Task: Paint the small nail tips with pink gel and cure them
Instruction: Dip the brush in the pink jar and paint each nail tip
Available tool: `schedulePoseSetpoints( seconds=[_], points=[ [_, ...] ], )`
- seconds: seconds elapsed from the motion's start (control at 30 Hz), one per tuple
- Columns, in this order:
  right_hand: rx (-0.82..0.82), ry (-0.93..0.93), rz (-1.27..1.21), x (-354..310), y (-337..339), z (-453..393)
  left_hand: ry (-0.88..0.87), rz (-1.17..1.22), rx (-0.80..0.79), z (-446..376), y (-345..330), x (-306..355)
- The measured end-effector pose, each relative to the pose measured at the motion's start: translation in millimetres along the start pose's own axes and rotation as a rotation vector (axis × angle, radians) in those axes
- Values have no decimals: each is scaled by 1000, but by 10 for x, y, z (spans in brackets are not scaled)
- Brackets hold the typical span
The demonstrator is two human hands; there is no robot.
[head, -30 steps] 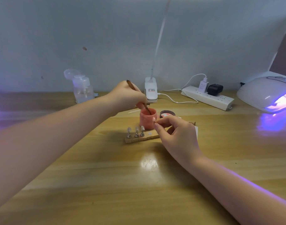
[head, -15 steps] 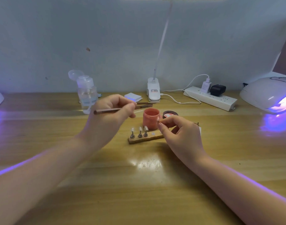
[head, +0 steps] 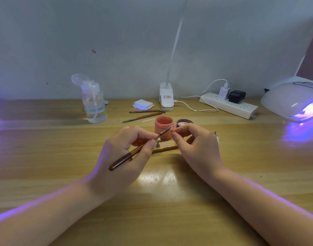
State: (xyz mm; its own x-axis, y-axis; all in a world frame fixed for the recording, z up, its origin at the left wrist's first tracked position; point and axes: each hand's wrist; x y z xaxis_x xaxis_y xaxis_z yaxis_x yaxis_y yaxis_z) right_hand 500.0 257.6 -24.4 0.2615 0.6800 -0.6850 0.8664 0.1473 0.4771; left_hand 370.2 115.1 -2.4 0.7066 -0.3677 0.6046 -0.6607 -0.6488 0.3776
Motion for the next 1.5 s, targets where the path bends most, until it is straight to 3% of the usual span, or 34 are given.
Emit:
schedulePoseSetpoints(
  seconds=[0.6,1.03,1.27,1.5],
  points=[
    [1,36,-28,-19,11,6,-1,-47,-11,12,-23,-17],
    [21,49,-43,11,-7,0,52,43,-13,21,-14,-42],
    [-33,-9,-132,-10,14,-1,151,151,74,-3,-14,-32],
    [-42,15,-142,-45,26,5,154,198,25,29,-10,-35]
  ],
)
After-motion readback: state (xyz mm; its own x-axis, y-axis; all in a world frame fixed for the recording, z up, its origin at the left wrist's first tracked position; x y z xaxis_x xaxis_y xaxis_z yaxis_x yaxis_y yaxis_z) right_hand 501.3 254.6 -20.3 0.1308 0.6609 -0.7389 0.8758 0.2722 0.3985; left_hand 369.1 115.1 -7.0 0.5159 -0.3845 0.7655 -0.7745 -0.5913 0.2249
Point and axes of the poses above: each hand's wrist, its own z-axis away from the middle knuckle, its own y-axis out of the back of the hand, x = y × z, and after that the axes turned 3 degrees about z, right-handed
